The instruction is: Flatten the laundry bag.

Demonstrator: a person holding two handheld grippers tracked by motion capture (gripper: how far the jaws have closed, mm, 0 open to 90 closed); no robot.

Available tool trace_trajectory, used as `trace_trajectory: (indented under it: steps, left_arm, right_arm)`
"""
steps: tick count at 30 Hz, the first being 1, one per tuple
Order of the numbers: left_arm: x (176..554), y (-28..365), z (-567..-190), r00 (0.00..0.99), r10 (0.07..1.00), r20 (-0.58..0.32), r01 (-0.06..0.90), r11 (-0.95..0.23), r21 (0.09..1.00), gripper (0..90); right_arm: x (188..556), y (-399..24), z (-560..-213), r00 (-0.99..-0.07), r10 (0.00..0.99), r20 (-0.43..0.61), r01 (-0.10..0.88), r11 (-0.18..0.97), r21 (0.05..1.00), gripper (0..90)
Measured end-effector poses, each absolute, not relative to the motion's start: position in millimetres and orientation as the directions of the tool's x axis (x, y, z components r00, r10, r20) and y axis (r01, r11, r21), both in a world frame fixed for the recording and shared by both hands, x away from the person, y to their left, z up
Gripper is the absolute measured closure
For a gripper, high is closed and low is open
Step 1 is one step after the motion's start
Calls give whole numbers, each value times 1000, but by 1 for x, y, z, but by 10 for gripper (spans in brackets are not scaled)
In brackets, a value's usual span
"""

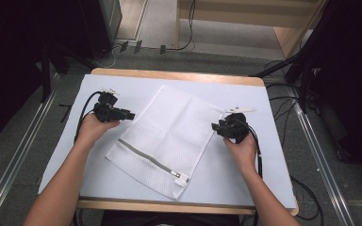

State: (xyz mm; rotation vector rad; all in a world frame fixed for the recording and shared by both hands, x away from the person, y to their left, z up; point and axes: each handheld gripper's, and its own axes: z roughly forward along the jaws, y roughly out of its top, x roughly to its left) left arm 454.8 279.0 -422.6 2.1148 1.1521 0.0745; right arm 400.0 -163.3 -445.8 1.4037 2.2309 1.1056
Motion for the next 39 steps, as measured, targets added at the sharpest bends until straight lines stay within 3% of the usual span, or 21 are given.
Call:
trace_trajectory:
  steps: [8, 23, 32, 35, 39]
  left_arm:
    - [470, 263, -431, 619, 736, -274, 700, -359, 617, 605]
    - [483, 247, -452, 637, 738, -224, 688, -413, 596, 599]
    - [480, 243, -454, 640, 728, -248, 697, -414, 586, 825]
    - [479, 242, -455, 636, 725, -263, 705, -409, 579, 886]
    - [478, 241, -455, 643, 718, -267, 705, -419, 573, 897]
  right_arm:
    - [379, -164, -451, -493, 854, 167, 637, 224, 738, 614]
    - [376, -153, -469, -462, 875, 143, 655, 228, 721, 579]
    - [381, -138, -477, -463, 877, 129, 650, 237, 722, 570]
    - [380, -132, -479, -460, 884, 82, 633, 262, 729, 619]
    - [380, -134, -479, -430, 898, 96, 643, 230, 731, 715]
